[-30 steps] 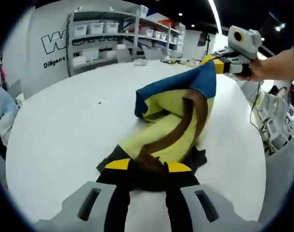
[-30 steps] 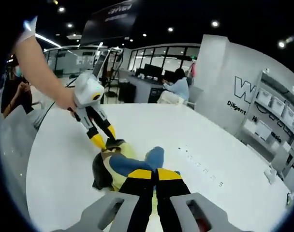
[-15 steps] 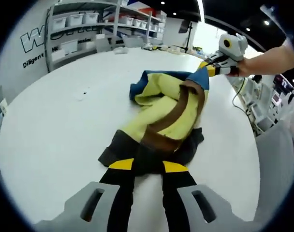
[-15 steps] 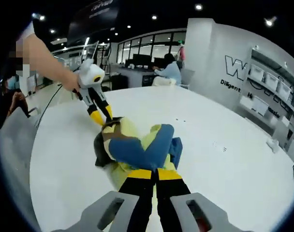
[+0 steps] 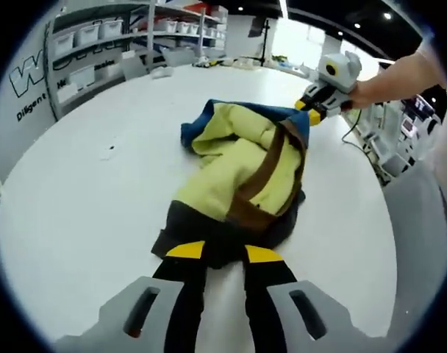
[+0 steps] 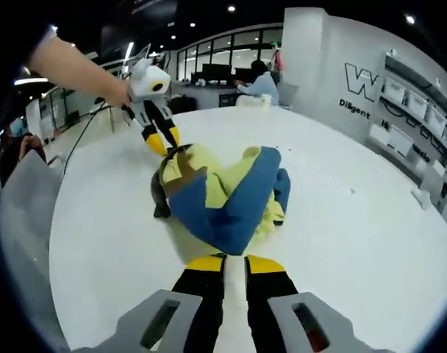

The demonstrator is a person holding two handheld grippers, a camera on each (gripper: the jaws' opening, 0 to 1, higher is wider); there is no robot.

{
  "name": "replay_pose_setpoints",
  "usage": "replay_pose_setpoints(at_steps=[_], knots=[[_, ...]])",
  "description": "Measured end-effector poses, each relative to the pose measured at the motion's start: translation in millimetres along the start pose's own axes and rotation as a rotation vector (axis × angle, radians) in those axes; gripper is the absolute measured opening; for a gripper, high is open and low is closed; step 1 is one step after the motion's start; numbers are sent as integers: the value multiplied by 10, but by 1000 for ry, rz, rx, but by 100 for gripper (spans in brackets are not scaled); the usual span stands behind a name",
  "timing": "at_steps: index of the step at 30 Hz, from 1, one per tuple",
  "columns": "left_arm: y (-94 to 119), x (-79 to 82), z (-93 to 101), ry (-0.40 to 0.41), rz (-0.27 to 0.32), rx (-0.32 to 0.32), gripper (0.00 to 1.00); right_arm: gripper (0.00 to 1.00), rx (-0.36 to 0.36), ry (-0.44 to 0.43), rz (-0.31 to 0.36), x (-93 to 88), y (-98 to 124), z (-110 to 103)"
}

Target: Fold the garment on the visible template until the final outline fits inside the template.

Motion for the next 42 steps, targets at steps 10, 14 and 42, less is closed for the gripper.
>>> replay_pose_setpoints(at_steps=[10,14,42], knots=[[-35,-96,125,-21,-60,-53,6,24,80,147,19,312,-51,-208],[-24,-97,133,-26,-58,-70,4,23,110,181,14,463,-196,-225],[-103,-133,198,-62,-92,-95,1,22,262,213,-166,472,-441,-241]])
Point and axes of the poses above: the point that each gripper's makers call its tool centre point, and the gripper's own axes: y roughly backward along the fingers, z roughly to its right, x roughly out of its top, the point moved 8 cm from there along y, roughly backward along the fingers, and after that the axes turned 10 degrees about x, right-handed, at the moved point
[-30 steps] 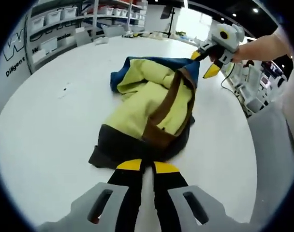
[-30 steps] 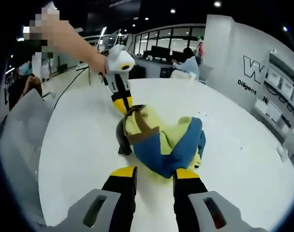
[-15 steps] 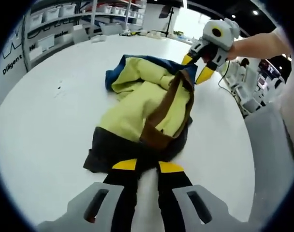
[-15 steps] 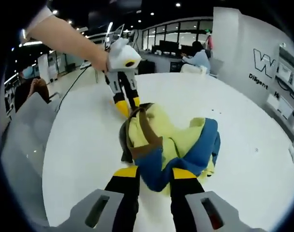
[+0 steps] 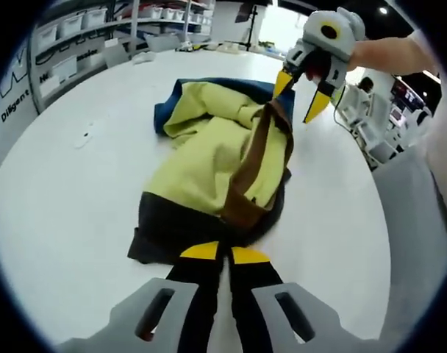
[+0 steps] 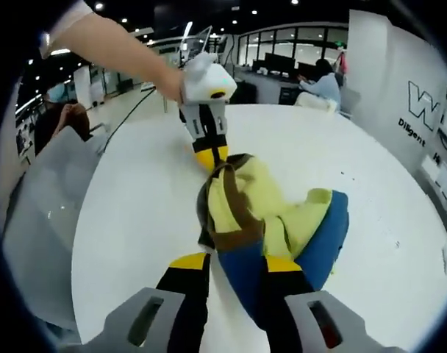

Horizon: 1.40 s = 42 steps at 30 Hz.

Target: Fold the garment on the visible template until the final outline fits inside the template.

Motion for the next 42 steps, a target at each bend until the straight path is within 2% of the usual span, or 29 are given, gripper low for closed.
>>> replay_pose_setpoints(at_steps=[2,6,8,10,14,17,21,29,36,42], knots=[[17,-3,1,-4,2,1,0,21,20,-48,21,-20,-3,-18],[45,-12,17,-37,4,8,1,0,15,7,-35,-85,13,7],[49,-8,2,-80,3,21,4,0,6,3,-31,-96,26,14],[48,2,-4,-82,9,24,13,0,4,-1,-28,-120,33,22],[38,25,-2,-105,18,27,18,0,2,-3,-32,-144,42,12],[13,9,43,-89,2,-14,15,0,4,-2,-33,-153,41,8],[1,14,36,-99,3,-6,0,0,-6,-5,-33,-170,53,11],[138,89,80,-92,28,-1,0,0,-22,-14,5,-142,200,30],[392,258,93,-82,86,31,0,0,-53,-35,87,4,476,53],[594,430,119,-114,112,60,0,0,-84,-4,110,169,664,20]])
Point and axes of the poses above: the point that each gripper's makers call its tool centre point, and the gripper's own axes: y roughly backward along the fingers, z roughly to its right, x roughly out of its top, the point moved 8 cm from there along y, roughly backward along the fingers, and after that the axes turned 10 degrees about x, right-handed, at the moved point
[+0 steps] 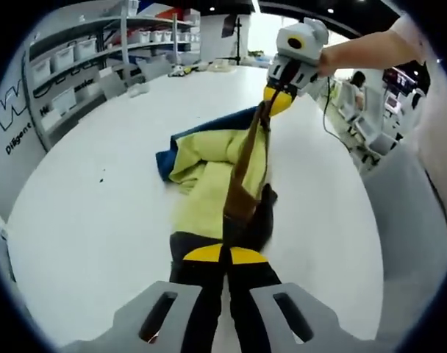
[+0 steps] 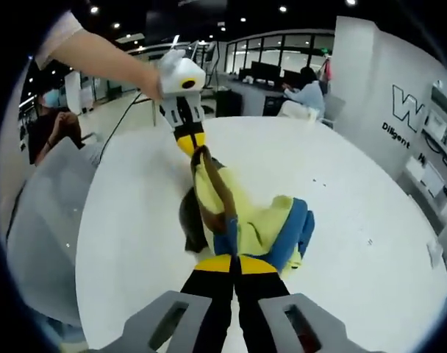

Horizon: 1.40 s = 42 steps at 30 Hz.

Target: Fold the garment on the visible template until the final outline fits inside the template.

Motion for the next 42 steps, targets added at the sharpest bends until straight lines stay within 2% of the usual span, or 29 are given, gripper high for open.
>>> replay_pose_setpoints(at_steps=[11,21,34,42], knots=[[320,323,31,-51,28,50,0,0,-67,59,25,284,332,-61],[739,686,51,-110,62,136,0,0,-170,122,64,662,685,-161],[1244,1016,200,-168,107,213,0,0,-260,187,86,1036,1078,-405],[1515,1188,315,-216,126,239,0,0,-310,219,98,1207,1273,-523]])
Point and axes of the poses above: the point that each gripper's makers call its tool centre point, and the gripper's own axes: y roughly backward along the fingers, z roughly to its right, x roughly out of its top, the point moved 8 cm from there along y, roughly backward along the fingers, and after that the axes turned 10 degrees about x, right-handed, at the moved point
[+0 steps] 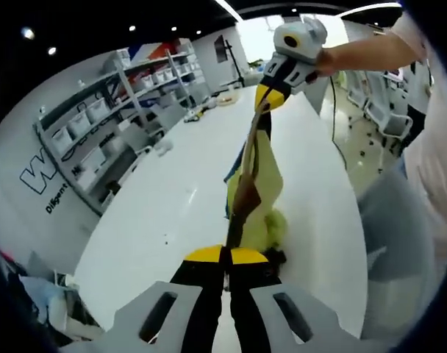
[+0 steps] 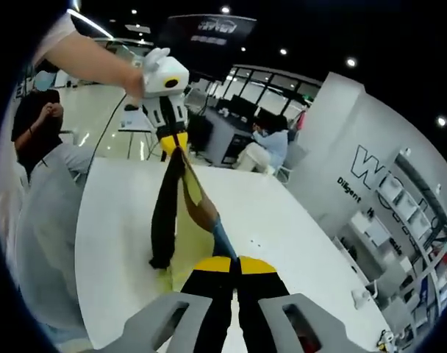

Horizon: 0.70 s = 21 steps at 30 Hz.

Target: Fold the garment on the visible template until the final outline fits inside the template.

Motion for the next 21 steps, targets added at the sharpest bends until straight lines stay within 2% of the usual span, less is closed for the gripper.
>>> replay_pose_setpoints(at_steps=[9,21], knots=[[235,226,4,-27,22,38,0,0,-36,32,5,154,223,-78],[553,706,162,-62,47,58,0,0,-85,72,24,284,643,-100]])
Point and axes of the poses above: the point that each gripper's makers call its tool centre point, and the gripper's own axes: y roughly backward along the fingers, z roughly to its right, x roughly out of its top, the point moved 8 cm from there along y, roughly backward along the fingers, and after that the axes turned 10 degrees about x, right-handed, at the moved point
